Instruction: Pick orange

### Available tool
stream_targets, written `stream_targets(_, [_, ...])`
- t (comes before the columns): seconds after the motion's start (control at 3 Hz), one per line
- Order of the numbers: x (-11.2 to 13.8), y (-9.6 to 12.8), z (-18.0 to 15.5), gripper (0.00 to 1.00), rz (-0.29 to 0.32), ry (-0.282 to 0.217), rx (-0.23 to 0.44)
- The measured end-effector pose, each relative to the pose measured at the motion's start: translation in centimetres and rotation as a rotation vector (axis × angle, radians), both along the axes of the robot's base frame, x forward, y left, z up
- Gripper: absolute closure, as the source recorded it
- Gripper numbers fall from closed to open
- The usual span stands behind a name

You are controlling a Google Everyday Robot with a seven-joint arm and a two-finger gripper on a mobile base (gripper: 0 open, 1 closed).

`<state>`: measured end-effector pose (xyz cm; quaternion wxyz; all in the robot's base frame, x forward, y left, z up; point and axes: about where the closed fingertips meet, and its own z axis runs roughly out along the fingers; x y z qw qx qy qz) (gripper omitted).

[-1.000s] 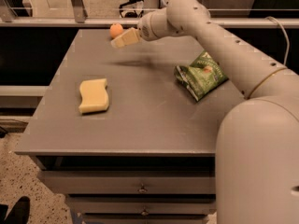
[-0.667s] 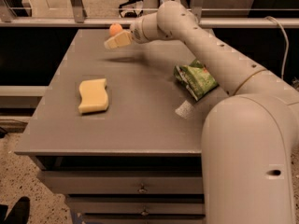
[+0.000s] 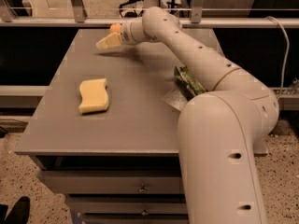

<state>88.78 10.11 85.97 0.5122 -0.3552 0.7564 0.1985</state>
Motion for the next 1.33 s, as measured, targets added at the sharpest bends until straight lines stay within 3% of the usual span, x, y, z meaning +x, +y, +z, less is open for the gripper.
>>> stream_targets(0.33, [1.6,0.6,-0.4,0.0,-0.03,-0.005,0.004])
stream_targets(0.67, [3.2,0.3,-0.2,0.14,-0.075,-0.01,0.025])
stream_targets(1.33, [4.2,-0.2,0.3,0.61,-0.114,-0.008,0.054])
